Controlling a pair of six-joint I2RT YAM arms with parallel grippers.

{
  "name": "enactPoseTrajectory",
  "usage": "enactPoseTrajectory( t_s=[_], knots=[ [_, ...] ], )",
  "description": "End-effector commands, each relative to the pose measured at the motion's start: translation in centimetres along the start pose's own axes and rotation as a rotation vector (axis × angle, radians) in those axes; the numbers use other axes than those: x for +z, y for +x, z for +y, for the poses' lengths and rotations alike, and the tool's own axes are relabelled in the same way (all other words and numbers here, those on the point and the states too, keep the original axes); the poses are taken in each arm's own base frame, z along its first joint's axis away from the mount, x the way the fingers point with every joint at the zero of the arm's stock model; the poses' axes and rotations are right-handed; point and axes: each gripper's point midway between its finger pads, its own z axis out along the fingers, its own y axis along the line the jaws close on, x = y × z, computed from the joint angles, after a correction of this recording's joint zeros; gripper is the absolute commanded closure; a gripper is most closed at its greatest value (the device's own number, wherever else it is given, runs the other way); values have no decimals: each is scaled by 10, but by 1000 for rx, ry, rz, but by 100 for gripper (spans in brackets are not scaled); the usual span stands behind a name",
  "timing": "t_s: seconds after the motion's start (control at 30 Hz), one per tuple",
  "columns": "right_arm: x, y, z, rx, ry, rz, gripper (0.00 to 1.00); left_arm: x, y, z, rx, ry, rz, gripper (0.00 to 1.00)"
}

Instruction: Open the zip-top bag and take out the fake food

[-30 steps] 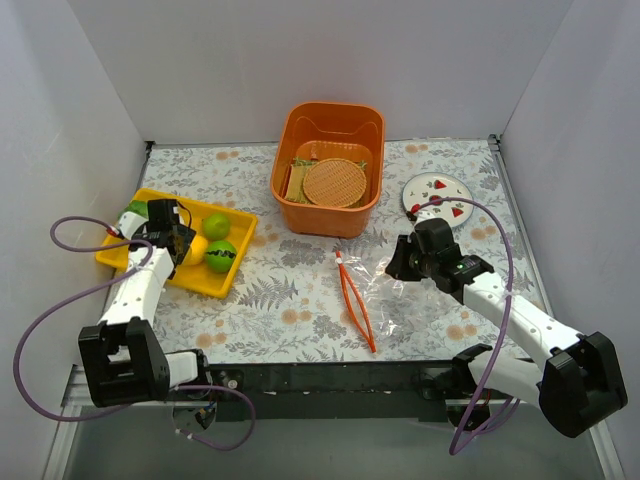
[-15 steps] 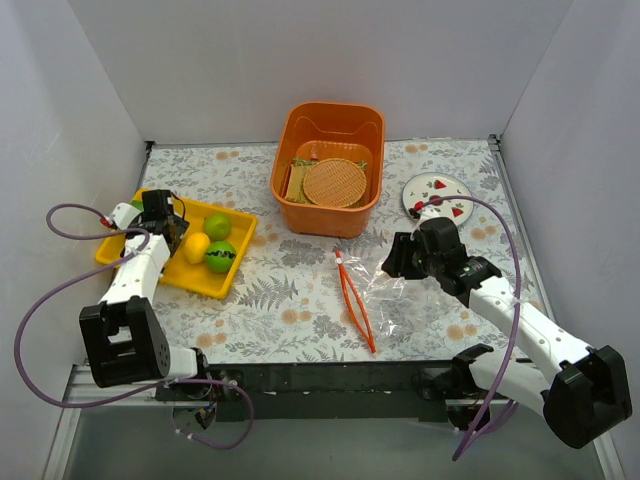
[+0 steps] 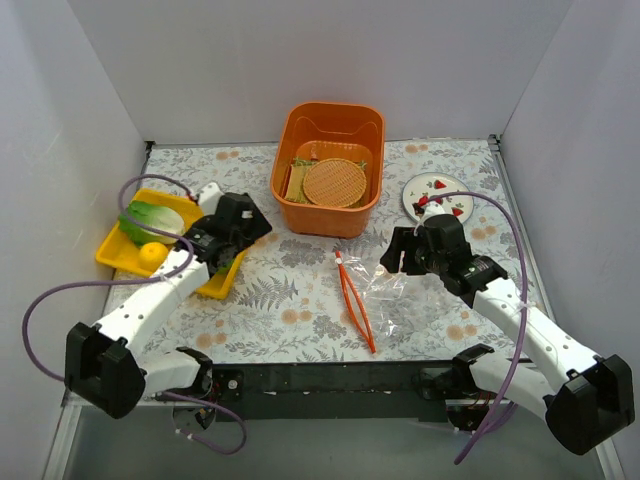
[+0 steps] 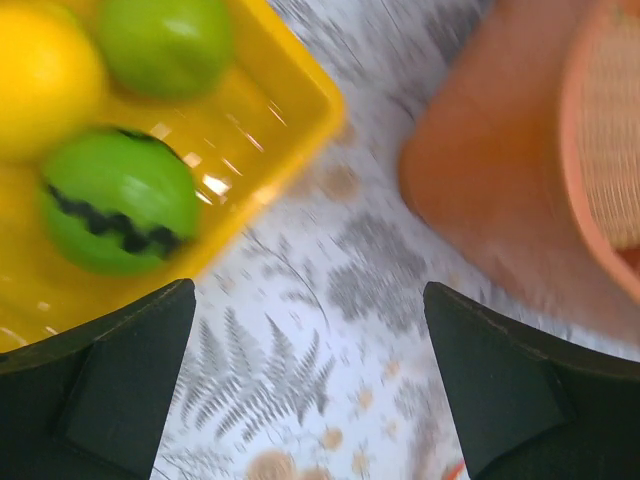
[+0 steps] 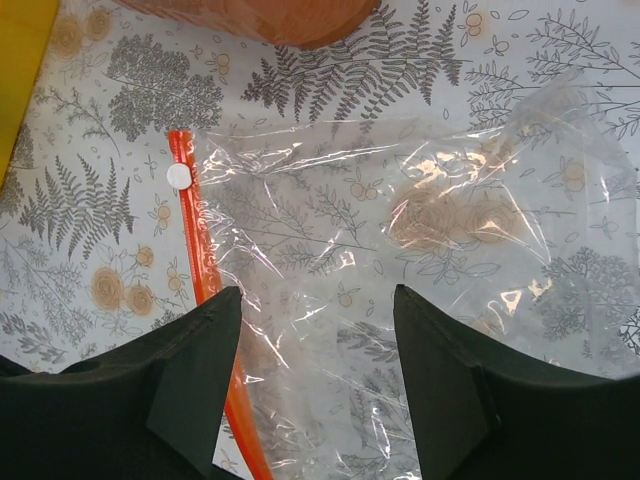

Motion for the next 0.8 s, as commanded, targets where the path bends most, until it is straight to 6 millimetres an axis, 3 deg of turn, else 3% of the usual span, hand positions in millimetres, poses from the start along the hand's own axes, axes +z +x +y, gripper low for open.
enactPoseTrajectory(
  t_s=[0.0, 0.03, 0.13, 0.2, 0.23, 0.37, 0.5, 0.77],
  knots=[
    [-9, -28, 4, -2, 16, -90, 29, -20, 61, -50, 67, 87, 74, 2],
    [-10, -28, 3, 2, 21, -90, 29, -34, 88, -69, 129, 140, 107, 2],
    [-12, -29, 3, 10, 21, -106, 28, -48, 135, -93, 182, 201, 170, 2],
    [-14, -29, 0, 13, 31, -109, 28, -57, 157, -102, 221, 271, 230, 2],
    [-14, -28, -1, 18, 38, -109, 28, -66, 165, -117, 223, 347, 242, 2],
    [-21, -25, -4, 31, 44, -130, 27, -89, 193, -130, 298, 490, 301, 2],
    [-23, -18, -8, 44, 46, -139, 27, -96, 199, -122, 318, 495, 274, 2],
    [-24, -9, -11, 54, 53, -122, 27, -106, 179, -129, 281, 554, 210, 2]
  ],
)
